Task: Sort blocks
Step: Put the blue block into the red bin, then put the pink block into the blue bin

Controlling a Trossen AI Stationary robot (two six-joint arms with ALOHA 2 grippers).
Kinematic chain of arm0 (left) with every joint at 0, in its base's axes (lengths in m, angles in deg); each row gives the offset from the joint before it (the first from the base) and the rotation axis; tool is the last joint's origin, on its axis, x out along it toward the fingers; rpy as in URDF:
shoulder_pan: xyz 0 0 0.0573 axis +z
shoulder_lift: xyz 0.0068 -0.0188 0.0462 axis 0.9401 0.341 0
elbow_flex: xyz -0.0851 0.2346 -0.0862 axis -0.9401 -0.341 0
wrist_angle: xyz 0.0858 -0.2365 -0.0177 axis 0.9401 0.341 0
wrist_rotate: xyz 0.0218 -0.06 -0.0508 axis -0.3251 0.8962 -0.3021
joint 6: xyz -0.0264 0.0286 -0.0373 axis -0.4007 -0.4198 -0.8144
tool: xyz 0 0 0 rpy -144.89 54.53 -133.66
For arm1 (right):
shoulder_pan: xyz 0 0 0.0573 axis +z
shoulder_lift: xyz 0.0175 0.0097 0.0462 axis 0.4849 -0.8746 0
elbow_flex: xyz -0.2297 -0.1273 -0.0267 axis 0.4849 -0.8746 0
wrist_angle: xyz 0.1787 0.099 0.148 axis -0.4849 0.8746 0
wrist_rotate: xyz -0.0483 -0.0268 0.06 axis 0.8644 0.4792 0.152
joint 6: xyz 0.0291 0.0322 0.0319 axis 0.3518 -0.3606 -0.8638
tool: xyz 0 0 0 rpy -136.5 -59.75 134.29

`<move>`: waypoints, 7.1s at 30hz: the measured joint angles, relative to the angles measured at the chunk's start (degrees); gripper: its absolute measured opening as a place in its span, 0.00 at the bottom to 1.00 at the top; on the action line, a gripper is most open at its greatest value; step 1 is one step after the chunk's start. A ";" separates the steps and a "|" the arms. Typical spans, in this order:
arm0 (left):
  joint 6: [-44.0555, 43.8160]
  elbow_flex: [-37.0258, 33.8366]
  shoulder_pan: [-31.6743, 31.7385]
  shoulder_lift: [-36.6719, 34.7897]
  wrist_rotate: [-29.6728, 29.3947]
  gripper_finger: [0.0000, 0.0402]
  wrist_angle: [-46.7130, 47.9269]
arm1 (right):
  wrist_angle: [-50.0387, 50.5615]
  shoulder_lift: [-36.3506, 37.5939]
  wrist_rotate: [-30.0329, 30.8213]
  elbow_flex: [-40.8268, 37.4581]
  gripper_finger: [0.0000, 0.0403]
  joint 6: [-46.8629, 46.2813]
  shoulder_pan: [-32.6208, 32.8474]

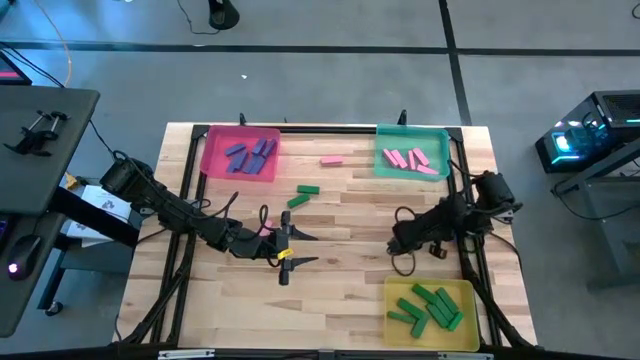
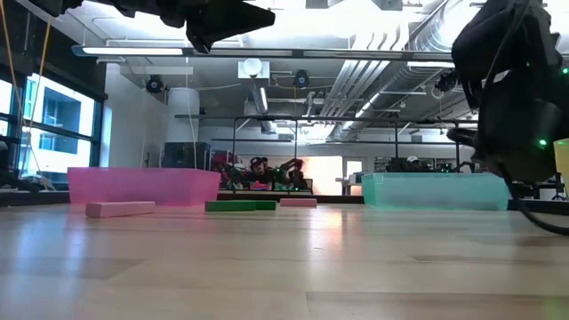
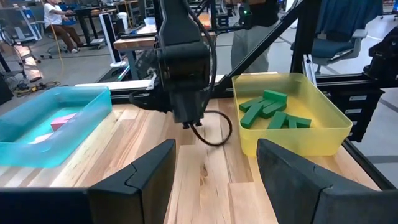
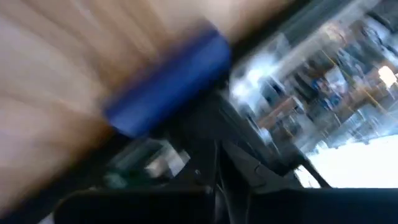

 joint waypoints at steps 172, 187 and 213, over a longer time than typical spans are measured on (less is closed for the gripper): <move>2.22 7.82 2.39 -2.00 -11.46 0.20 19.08 | -148.80 11.71 38.44 -0.55 0.44 65.52 14.30; -15.05 10.03 32.67 -17.57 -6.94 0.20 69.67 | -133.30 14.35 45.19 -0.55 0.44 56.57 23.29; -1.81 10.77 71.76 3.95 13.07 0.49 77.01 | -127.25 14.35 45.19 -0.55 0.44 52.39 23.15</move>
